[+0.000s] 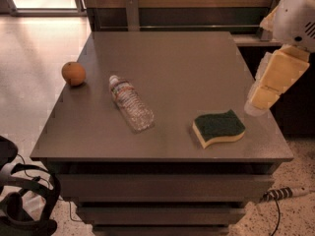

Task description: Place water bottle upright

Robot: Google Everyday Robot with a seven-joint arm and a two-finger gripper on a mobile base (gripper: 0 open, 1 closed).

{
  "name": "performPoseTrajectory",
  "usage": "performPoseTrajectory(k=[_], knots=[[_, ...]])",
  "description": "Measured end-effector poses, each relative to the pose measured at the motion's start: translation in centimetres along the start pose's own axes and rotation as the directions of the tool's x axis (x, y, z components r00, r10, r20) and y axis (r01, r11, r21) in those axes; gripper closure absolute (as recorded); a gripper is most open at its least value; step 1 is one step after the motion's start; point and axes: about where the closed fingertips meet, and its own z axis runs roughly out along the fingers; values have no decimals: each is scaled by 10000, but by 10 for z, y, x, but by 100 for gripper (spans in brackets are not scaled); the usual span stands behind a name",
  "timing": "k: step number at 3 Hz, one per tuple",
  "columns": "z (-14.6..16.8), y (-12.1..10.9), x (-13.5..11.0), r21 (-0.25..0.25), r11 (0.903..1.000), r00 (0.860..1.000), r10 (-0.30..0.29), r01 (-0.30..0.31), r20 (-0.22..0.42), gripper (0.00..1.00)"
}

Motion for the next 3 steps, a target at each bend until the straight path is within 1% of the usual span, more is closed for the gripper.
performPoseTrajectory(k=[1,2,3], knots=[[6,-7,-46,-362,9859,9853,1647,-1631,448,0],[24,-17,-70,-830,9541,9524,2941,-2877,799,0],[52,-26,-95,-1364,9161,9154,3909,-3769,958,0]])
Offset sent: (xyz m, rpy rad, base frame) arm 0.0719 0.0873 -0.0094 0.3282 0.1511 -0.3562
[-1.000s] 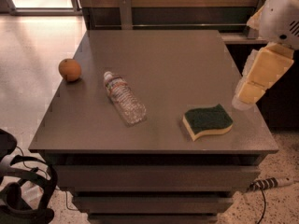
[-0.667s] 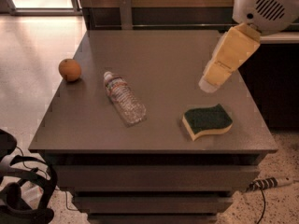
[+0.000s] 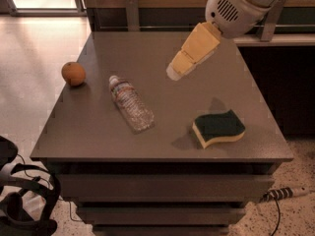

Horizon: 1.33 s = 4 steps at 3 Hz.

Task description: Place water bottle upright

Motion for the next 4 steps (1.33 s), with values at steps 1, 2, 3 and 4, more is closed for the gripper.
performPoseTrajectory(k=[1,2,3,4], knots=[[52,15,-56,-327,9955,9950,874,-890,-474,0],[52,15,-56,-327,9955,9950,874,-890,-474,0],[57,16,-63,-75,9914,9879,1294,-1305,-858,0],[79,24,-77,716,9760,9554,2159,-2055,-2013,0]])
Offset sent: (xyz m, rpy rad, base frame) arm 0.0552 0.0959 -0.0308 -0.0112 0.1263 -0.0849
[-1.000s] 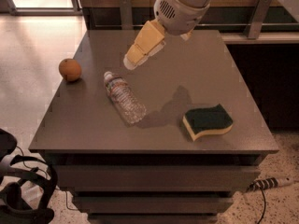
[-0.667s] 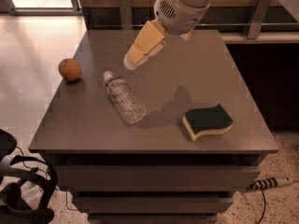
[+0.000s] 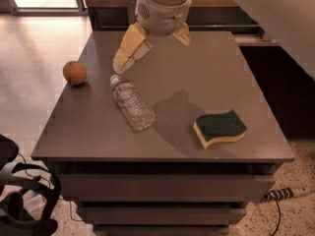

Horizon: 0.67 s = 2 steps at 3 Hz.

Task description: Place water bottle upright

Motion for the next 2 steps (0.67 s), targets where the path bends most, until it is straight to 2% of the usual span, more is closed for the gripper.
performPoseTrajectory(k=[1,2], knots=[[18,6,-12,515,9970,9956,619,-584,-698,0],[44,15,-18,565,9936,9867,1046,-982,-1243,0]])
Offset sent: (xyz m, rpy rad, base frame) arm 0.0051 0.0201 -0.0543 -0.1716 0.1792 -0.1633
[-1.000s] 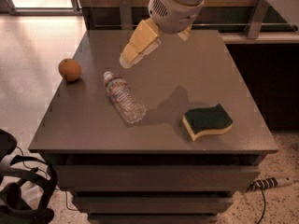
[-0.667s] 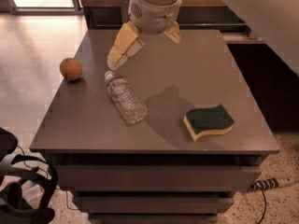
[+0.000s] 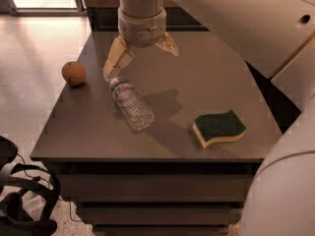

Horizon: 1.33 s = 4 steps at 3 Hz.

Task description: Place water bottle upright

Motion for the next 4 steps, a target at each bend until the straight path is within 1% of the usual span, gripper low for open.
performPoseTrajectory(k=[1,2,3,4], knots=[[13,11,-3,-153,9999,9997,-26,22,-245,0],[28,32,-5,-376,9991,9988,-225,209,-427,0],[47,43,-2,-507,9984,9975,-267,234,-659,0],[70,43,2,-723,9974,9968,-41,-17,-803,0]])
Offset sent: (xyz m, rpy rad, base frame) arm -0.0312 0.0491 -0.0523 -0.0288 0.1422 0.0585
